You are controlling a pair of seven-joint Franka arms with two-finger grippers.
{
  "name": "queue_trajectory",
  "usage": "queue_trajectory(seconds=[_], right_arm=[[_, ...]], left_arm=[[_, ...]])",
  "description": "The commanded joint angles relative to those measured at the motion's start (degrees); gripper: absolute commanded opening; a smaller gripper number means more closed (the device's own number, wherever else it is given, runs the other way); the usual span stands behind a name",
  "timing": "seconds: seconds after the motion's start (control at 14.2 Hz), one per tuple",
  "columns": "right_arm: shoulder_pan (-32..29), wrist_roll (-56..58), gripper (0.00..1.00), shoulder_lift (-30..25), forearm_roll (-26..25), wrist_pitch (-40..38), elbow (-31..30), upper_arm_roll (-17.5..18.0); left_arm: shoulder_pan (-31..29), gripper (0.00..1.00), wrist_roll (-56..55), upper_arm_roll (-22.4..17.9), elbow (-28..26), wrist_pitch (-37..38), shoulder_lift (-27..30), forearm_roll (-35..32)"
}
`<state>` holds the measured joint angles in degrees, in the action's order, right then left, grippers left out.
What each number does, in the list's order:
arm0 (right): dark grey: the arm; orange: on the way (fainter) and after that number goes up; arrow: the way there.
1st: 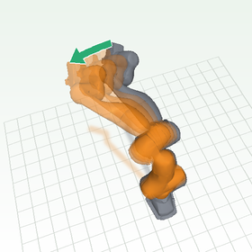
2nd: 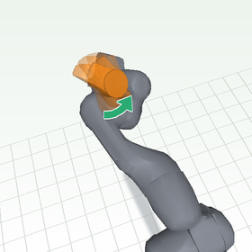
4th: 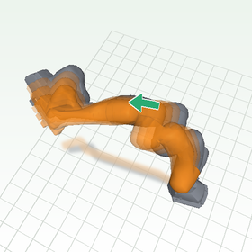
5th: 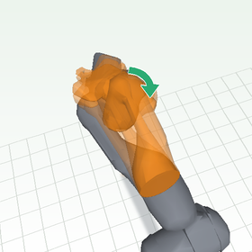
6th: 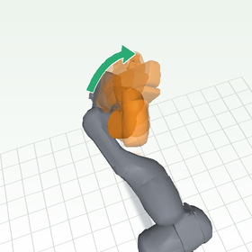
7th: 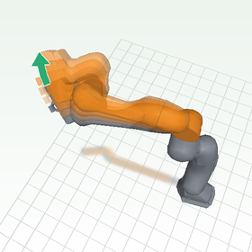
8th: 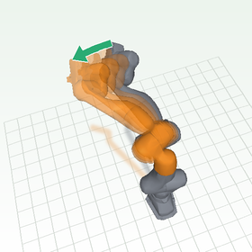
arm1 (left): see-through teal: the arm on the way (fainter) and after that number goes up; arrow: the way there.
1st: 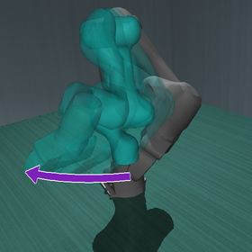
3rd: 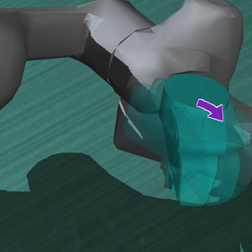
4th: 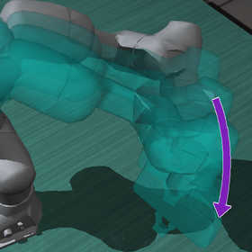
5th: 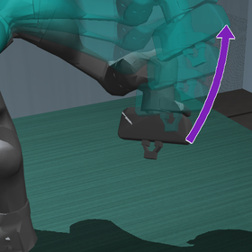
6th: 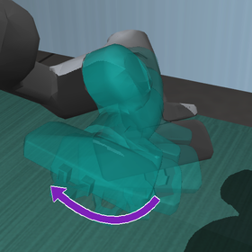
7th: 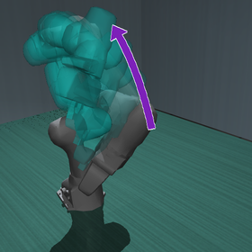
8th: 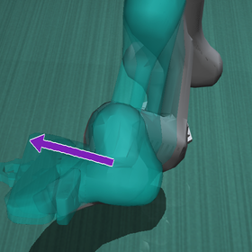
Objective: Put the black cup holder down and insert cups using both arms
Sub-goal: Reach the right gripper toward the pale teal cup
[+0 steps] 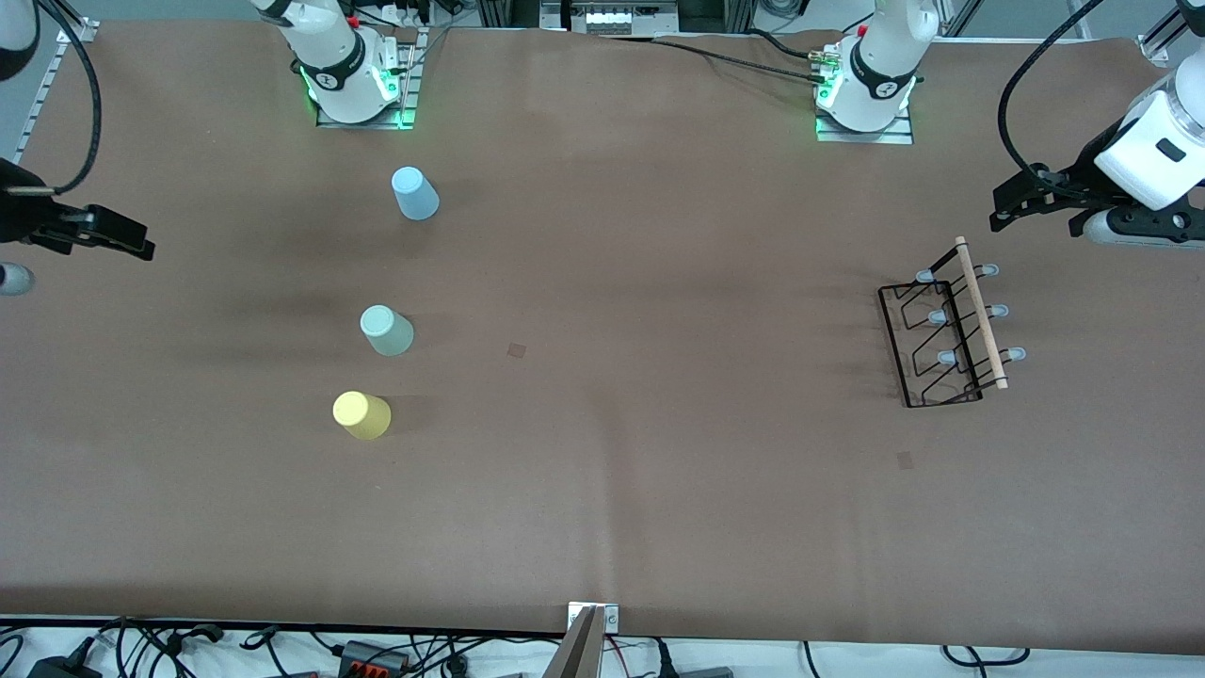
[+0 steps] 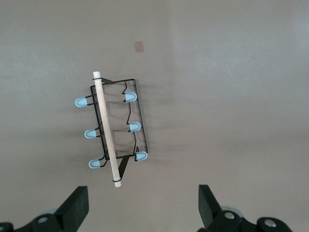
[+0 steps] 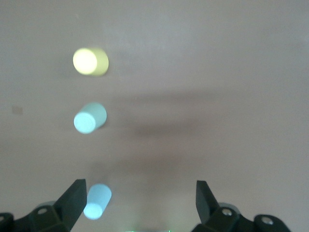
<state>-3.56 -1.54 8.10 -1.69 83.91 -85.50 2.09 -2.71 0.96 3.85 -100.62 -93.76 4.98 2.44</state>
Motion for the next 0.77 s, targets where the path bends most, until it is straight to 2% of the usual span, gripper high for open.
queue_trajectory(seconds=[0.0,0.14,0.49,0.7], right_arm=[[1.2,0.7,1.0,1.4,0.5,-3.3,-1.0,0.5],[2.1,0.8,1.0,0.4,-0.2,3.4,-6.8,0.5],[5.0,-2.7,1.0,-0.6,-0.1,33.4,-27.7,0.5],[7.8,-7.8,1.0,1.2,-0.1,45.5,-33.8,0.5]], left_arm=[[0.2,1.0,0.8,-0.1,0.9,0.3,-0.1,-1.0],[0.2,1.0,0.8,-0.1,0.9,0.3,-0.1,-1.0],[0.2,1.0,0.8,-0.1,0.9,0.3,-0.1,-1.0],[0.1,1.0,0.8,-0.1,0.9,0.3,-0.1,-1.0]])
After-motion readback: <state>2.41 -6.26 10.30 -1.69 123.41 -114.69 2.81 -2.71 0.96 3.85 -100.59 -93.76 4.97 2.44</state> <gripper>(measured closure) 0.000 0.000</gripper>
